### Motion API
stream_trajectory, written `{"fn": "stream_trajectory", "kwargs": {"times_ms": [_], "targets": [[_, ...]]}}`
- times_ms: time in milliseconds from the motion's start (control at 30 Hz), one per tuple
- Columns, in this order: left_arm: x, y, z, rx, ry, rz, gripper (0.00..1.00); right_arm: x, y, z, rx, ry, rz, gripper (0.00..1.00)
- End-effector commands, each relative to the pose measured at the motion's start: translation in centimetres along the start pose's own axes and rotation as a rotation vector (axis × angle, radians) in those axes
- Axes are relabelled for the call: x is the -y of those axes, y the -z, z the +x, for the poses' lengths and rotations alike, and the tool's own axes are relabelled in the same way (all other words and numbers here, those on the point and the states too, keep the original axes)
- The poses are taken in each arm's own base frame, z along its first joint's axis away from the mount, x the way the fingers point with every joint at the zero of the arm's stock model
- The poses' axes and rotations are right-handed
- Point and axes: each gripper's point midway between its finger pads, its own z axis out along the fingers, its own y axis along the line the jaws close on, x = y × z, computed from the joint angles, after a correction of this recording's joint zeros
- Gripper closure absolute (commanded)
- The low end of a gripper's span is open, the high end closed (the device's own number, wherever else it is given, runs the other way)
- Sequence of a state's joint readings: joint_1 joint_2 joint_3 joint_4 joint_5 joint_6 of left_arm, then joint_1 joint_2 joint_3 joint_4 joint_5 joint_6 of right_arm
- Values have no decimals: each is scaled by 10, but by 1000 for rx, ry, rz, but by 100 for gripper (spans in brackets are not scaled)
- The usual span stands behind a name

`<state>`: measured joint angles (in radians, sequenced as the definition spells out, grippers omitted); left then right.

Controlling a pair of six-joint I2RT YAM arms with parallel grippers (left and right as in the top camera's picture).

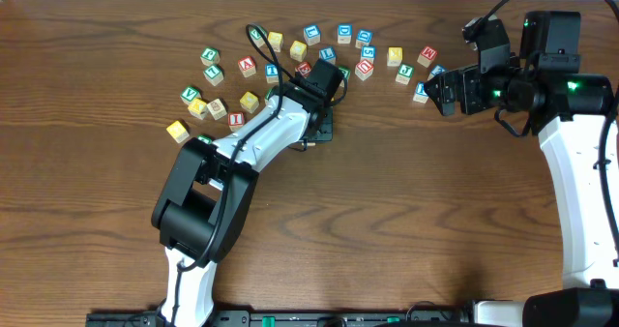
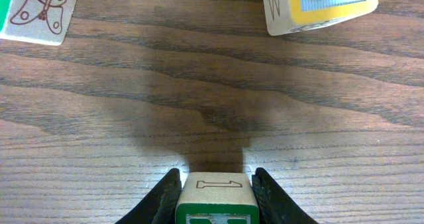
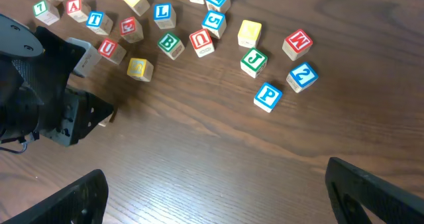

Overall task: Spell out NEURIPS
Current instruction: 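Lower the N block onto the open table area with the left gripper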

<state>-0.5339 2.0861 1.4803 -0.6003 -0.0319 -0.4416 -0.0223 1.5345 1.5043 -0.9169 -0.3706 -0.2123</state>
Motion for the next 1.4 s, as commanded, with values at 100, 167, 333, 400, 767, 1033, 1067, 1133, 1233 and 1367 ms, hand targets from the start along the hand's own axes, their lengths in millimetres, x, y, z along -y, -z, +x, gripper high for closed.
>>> {"fn": "stream_trajectory", "kwargs": {"times_ms": [100,167,333,400,767,1033,1067,1133,1233,1367], "targets": [[-2,-5,4,-8,-6,-11,69,-2,5,-8,23,1,-7,1],[-3,-7,6,-8,-6,-11,69,-2,5,-8,23,1,-7,1],[-5,-14,11,-6,-5,-10,69,-2,5,-8,23,1,-7,1],[-5,-14,11,-6,-5,-10,69,-2,5,-8,23,1,-7,1],[-4,-14,10,-5,-6,-8,68,-2,5,-8,23,1,-7,1],[-4,-14,10,-5,-5,-8,56,-2,5,-8,23,1,-7,1],[-4,-14,10,-5,-6,-8,55,-2,5,-8,23,1,-7,1],[-4,-14,10,-5,-6,-8,55,-2,5,-8,23,1,-7,1],[-4,-14,10,-5,-5,-8,55,-2,5,-8,23,1,-7,1],[-4,-14,10,-5,-6,-8,55,-2,5,-8,23,1,-7,1]]}}
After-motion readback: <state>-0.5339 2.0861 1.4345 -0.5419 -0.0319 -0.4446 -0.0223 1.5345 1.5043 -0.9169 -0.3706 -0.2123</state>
